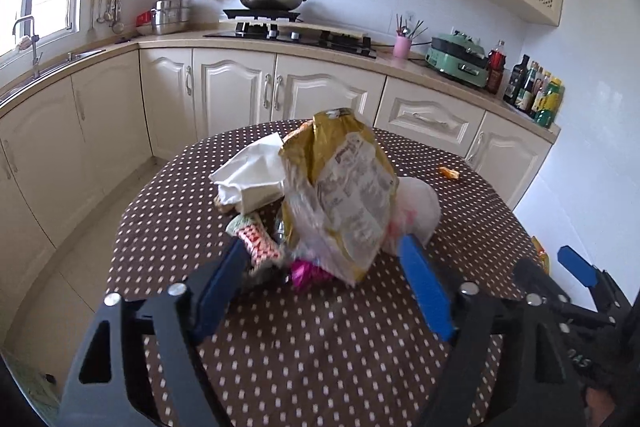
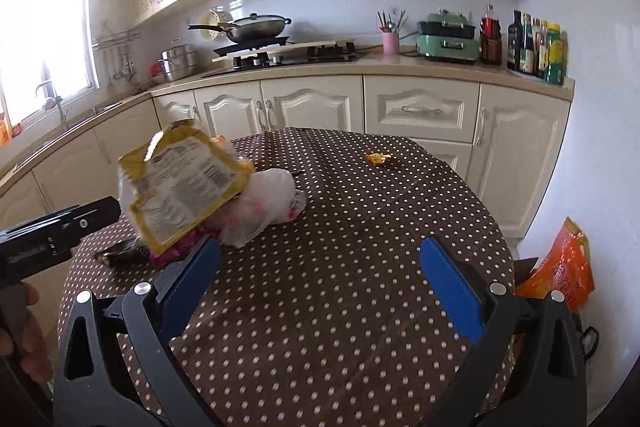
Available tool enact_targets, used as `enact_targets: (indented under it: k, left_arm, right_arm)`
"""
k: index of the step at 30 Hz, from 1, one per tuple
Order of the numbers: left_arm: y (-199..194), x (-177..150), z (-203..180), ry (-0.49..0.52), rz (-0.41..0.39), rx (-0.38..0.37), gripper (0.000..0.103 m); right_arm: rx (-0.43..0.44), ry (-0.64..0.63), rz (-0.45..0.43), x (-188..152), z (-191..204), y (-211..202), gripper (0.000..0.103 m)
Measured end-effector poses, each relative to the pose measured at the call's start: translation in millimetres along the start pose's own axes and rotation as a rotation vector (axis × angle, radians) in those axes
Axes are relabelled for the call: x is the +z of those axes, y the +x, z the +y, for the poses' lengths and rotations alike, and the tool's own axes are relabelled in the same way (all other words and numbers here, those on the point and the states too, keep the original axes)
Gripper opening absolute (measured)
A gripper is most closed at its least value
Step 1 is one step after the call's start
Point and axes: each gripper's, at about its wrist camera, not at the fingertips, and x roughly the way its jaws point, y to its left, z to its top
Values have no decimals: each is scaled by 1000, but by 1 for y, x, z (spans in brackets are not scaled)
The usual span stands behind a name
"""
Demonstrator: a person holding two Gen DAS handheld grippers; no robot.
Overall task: Collect trash
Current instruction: 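Grasp the gold snack bag with the left tool while the right tool grasps the white plastic bag, then carry both bags over the blue bucket and open both tools to drop them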
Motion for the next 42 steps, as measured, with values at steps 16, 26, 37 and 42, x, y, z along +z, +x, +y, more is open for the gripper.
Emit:
enact_targets:
  k: [16, 26, 37, 42]
  left_arm:
    - [1, 16, 21, -26, -121, -34, 7]
    - [-48, 11, 49, -99, -231, 24, 5]
    - [-118, -14, 90, -177, -312, 45, 5]
    - [-162, -37, 127, -216, -357, 119, 5]
  right_arm:
    - [194, 202, 231, 25, 0, 109, 78]
    - [216, 165, 153, 26, 5, 76, 13]
    - [163, -11, -125, 47, 47, -43, 9]
    - [310, -88, -111, 37, 111, -63, 9]
